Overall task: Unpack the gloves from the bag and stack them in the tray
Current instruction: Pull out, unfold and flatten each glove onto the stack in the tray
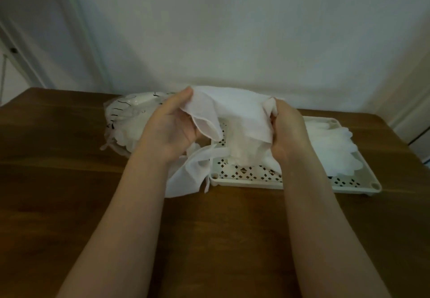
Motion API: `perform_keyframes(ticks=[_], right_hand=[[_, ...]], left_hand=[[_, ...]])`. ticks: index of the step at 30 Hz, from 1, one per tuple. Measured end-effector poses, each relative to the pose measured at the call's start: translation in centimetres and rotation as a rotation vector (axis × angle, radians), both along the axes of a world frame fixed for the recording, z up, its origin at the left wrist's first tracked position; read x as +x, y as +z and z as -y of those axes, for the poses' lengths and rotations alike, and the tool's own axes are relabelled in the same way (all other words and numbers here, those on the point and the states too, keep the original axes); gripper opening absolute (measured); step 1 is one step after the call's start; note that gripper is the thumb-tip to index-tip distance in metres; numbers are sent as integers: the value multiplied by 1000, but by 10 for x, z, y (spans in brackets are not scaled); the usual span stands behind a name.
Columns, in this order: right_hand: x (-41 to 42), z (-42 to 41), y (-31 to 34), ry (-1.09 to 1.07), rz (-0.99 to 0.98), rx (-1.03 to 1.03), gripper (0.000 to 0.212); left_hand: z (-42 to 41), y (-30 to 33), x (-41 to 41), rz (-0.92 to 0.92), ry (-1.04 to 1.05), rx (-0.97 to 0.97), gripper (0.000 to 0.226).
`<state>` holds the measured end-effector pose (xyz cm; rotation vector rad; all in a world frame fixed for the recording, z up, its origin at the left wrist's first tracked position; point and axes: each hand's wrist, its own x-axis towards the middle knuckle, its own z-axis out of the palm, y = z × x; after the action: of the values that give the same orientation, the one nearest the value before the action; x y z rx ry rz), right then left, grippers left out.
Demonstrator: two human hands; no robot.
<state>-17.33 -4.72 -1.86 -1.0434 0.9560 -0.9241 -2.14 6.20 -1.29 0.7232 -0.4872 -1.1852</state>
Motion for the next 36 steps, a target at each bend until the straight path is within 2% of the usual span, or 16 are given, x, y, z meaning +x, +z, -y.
perform_keyframes(ticks=[2,3,5,7,9,11,13,14,15,18,21,23,28,31,33,36], right_hand=[[-3,1,0,-28,-60,-54,9],[-5,2,2,-24,-74,-57,9],[-12,3,4,16,-82,-55,29],[-20,3,7,110,-124,-135,30],[-27,2,8,219,-209,-238,34],[-31,3,9,277,-245,-281,47],[-33,3,10,277,-253,-297,49],[-32,3,10,244,-262,-301,46],[-31,2,11,189,-268,-301,40],[-29,1,12,30,-218,-255,17],[-37,2,14,-75,-243,-223,22],[-49,5,14,-94,-262,-236,28],[-85,17,20,-17,-351,-368,31],[-105,29,27,-3,-334,-407,30],[-116,35,29,9,-295,-408,28],[-126,48,21,44,-504,-435,33]], left_hand=[[8,-7,-5,-187,-4,-2,14],[11,-9,-6,-231,-25,2,17],[14,-11,-9,-291,-48,27,32],[14,-11,-12,-298,-14,88,37],[14,-11,-14,-172,60,190,35],[17,-14,-10,78,195,317,35],[19,-16,-6,336,273,405,42],[19,-15,-7,393,292,426,41],[20,-14,-9,375,300,420,37],[18,-9,-16,140,210,332,28],[15,-7,-29,28,8,246,37],[14,-5,-40,9,-83,197,33],[31,-3,-57,65,-100,230,17],[45,5,-70,250,39,293,13],[54,9,-76,490,123,328,21],[66,2,-82,882,221,426,20]])
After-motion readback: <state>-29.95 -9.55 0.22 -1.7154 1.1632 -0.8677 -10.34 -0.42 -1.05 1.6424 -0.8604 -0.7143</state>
